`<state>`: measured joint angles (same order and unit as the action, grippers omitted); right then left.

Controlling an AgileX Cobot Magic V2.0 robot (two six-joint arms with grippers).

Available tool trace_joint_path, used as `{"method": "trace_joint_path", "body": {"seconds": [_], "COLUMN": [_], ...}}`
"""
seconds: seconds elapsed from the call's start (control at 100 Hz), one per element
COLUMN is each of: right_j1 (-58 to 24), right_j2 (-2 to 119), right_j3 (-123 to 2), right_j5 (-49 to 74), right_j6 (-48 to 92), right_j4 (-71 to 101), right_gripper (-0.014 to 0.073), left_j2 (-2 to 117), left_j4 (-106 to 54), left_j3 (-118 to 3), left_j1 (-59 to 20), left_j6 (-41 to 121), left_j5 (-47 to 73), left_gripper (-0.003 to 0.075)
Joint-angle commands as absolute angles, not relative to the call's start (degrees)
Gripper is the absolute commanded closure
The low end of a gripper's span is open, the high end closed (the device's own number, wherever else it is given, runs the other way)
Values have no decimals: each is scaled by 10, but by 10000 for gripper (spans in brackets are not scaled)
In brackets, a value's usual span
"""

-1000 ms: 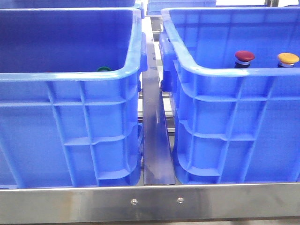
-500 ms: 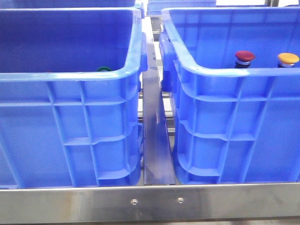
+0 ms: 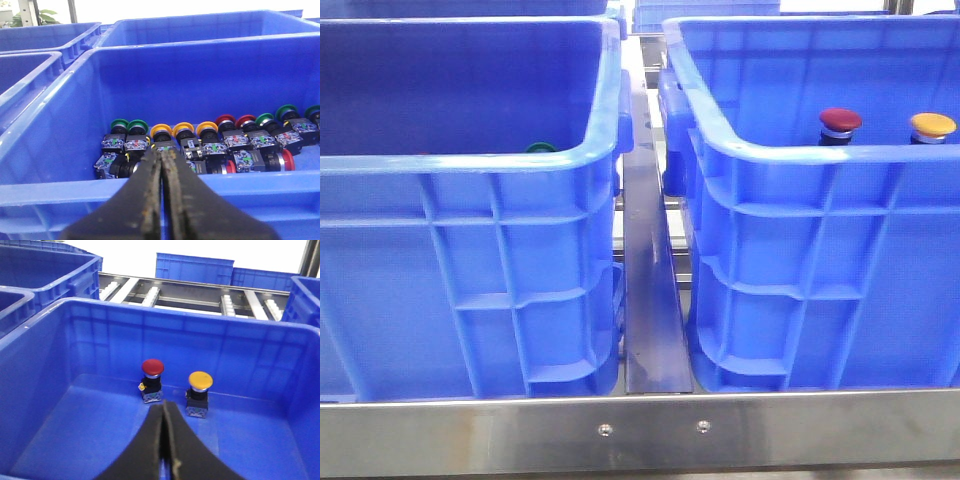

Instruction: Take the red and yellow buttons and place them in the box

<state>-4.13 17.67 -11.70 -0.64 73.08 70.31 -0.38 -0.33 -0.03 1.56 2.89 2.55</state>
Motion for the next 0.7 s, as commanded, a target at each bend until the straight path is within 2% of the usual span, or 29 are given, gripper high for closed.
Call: {"method": "trace_joint_path", "body": {"seconds": [0.0,0.14,0.23,0.33,0.58,0.69], "right_j1": [-35,8,17,21,39,39], "right_j2": [179,179,177,162,96,53], "right_j3": [-129,-125,-124,-106,22,19], "right_j5": [-17,17,28,-8,-158,-107], "right_j6": [454,87,-41,-88,-88,-87], "right_j4": [419,75,-62,-94,-35,-43], "right_gripper": [662,662,662,662,662,662], "left_j2": [-21,-21,-21,-21,-21,-21], "left_j4": [-6,-6,-6,-6,-6,-6], "left_j3": [11,11,11,11,11,11], "left_j1": [16,16,16,16,16,16], "left_j6": [27,27,27,27,27,27], "left_j5": [-22,-22,-22,-22,-22,-22], "left_gripper": [741,741,741,741,741,741]}}
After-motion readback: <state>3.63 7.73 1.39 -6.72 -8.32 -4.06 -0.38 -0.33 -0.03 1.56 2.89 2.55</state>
